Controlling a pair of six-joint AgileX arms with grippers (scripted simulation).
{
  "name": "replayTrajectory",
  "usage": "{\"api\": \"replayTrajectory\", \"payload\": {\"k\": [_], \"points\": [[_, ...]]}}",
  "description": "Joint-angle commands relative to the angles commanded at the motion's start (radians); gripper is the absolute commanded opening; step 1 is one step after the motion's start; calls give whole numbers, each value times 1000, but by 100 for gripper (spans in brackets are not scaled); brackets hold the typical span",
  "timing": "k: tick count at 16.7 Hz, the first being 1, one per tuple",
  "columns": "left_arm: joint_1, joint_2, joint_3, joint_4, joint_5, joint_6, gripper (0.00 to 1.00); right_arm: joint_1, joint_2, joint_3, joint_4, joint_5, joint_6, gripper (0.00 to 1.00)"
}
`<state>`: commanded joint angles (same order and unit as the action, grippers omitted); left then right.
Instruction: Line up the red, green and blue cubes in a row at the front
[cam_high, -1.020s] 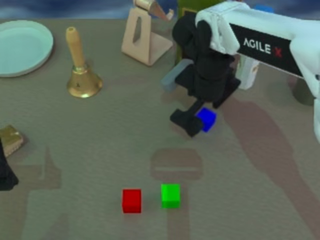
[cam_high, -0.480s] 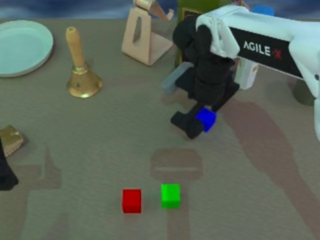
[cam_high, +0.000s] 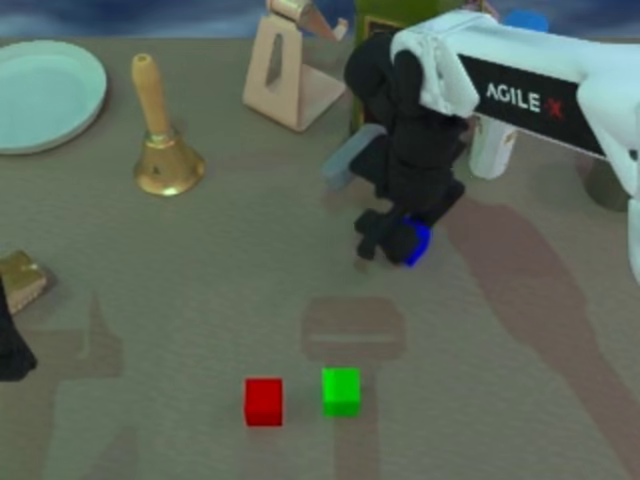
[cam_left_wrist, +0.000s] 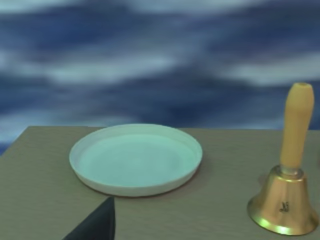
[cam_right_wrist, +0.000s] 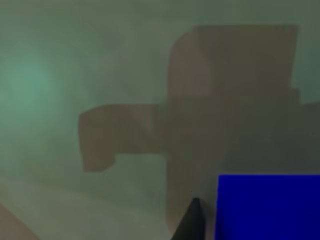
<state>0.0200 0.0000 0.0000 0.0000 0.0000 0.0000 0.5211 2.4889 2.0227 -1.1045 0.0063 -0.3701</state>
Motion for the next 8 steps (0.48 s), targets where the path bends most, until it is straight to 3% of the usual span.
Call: {"api": "replayTrajectory", "payload": {"k": [2,8], "points": [[0,0,0,0,0,0,100,0,0,0,0,0,0,2],[0,0,0,0,0,0,100,0,0,0,0,0,0,0]]}}
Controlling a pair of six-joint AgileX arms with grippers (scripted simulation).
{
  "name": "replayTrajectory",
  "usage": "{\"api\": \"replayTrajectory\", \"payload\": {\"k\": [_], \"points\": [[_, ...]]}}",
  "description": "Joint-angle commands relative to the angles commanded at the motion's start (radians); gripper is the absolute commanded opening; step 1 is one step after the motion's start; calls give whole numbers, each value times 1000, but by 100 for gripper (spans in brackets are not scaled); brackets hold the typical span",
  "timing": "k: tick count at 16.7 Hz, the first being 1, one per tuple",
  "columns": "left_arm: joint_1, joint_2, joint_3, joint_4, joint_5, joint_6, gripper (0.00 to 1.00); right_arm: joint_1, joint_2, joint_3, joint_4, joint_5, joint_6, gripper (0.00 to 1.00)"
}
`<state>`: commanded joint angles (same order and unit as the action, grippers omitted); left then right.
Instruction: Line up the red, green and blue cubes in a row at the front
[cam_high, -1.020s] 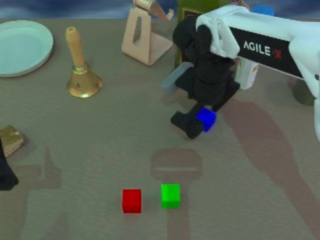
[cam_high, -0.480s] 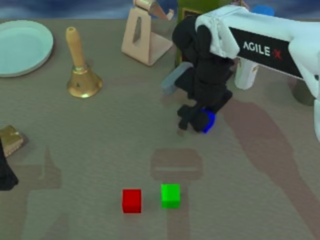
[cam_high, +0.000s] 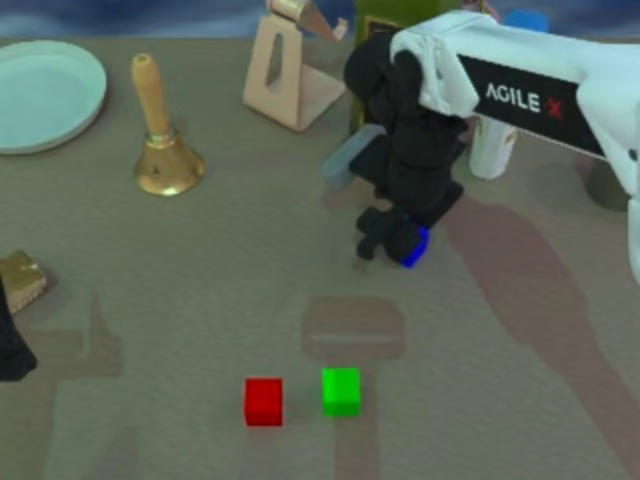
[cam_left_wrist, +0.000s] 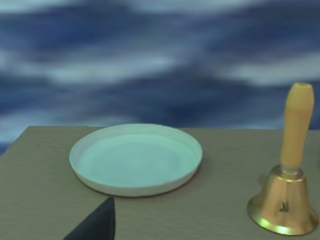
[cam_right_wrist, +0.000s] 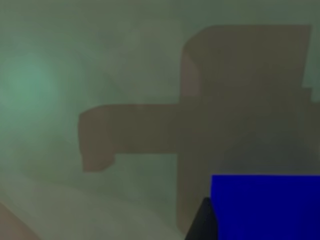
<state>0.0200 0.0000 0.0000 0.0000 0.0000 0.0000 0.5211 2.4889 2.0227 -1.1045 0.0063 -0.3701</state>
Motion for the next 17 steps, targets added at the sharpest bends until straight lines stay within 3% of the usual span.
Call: {"api": "replayTrajectory", "payload": {"k": [5,12,17], "points": [[0,0,0,0,0,0,100,0,-22,19,-24,-6,5,0],[0,0,0,0,0,0,100,6,-47,214,-248,-6,4,0],[0,0,0,0,0,0,100,1,-47,225,-258,-6,5,0]]}}
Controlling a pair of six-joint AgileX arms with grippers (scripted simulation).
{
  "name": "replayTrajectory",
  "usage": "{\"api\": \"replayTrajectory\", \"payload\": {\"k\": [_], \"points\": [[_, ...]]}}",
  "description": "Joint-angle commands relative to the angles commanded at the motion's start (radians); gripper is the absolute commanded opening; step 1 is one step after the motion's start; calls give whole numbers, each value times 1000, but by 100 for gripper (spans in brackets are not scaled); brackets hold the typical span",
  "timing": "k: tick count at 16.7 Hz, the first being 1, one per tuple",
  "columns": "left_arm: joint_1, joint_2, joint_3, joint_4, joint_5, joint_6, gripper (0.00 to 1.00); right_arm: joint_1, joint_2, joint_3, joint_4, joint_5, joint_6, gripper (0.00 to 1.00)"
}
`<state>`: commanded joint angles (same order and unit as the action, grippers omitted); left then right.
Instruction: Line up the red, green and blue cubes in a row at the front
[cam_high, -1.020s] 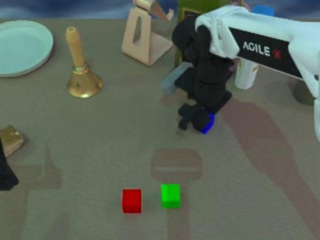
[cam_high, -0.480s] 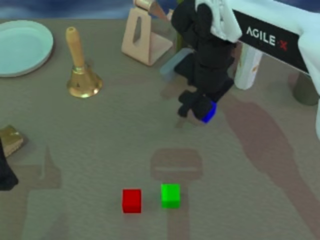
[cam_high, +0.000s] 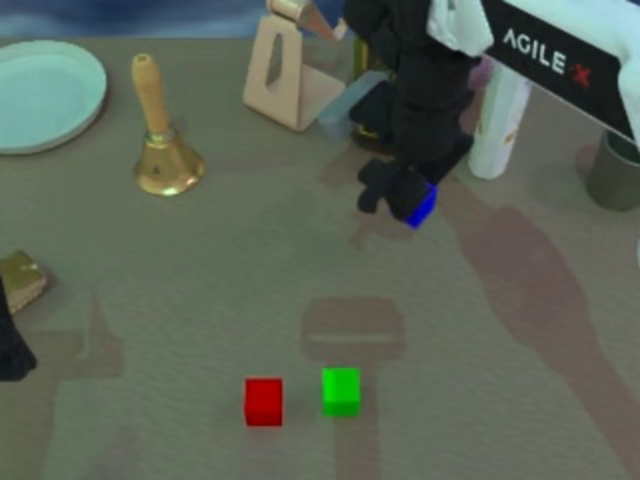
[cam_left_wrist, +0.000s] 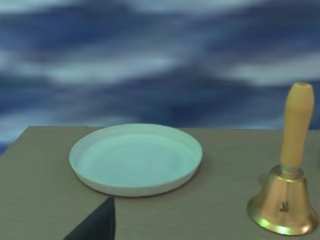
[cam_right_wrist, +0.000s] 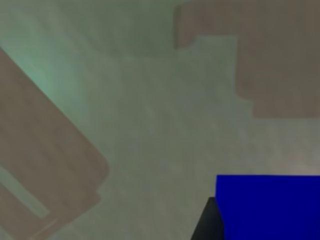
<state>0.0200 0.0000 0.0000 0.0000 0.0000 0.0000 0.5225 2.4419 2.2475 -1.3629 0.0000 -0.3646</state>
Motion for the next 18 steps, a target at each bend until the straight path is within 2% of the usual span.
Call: {"api": "replayTrajectory", "payload": {"k": [5,14,18], "points": [[0,0,0,0,0,0,100,26,-95,-114,39,-2,-62,0],[0,0,0,0,0,0,100,155,-519,-756,200,-15,-365,0],[0,0,0,0,0,0,100,199,-655,-920,252,-18,-465,0]]}}
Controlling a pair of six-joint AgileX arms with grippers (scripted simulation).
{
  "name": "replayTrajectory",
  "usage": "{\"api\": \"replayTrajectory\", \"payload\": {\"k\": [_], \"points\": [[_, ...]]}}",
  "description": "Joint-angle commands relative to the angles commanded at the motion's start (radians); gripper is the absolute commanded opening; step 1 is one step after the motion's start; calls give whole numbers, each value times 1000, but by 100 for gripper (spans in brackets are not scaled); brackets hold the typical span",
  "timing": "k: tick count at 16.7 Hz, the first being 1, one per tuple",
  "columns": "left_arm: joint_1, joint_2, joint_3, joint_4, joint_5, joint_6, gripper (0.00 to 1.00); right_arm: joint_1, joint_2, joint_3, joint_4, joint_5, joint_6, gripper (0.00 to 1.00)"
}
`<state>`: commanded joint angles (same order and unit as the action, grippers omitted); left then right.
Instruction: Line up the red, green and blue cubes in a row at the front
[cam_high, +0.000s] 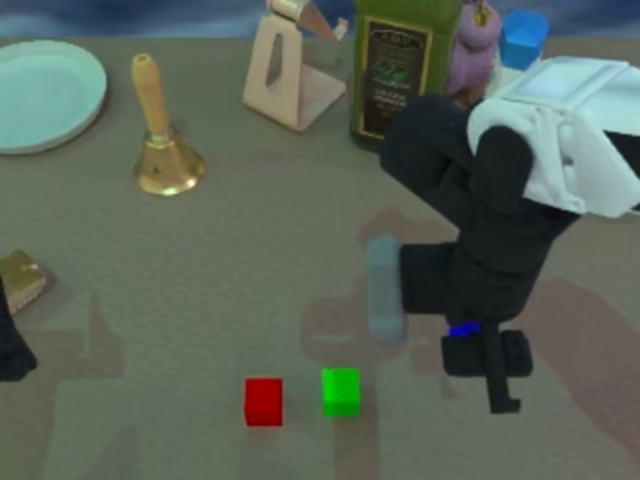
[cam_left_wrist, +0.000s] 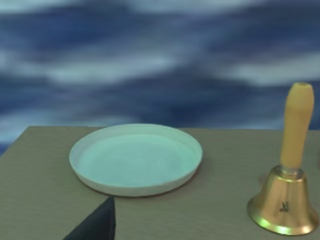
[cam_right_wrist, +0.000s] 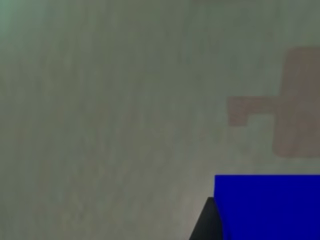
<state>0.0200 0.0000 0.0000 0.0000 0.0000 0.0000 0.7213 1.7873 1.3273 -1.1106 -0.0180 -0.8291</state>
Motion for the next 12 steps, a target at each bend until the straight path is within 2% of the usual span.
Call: {"api": "replayTrajectory", "payload": {"k": [7,12], "points": [[0,0,0,0,0,0,100,1,-10,-30,21,0,-10,0],[0,0,0,0,0,0,100,4,44,-149,210,0,-7,0]]}}
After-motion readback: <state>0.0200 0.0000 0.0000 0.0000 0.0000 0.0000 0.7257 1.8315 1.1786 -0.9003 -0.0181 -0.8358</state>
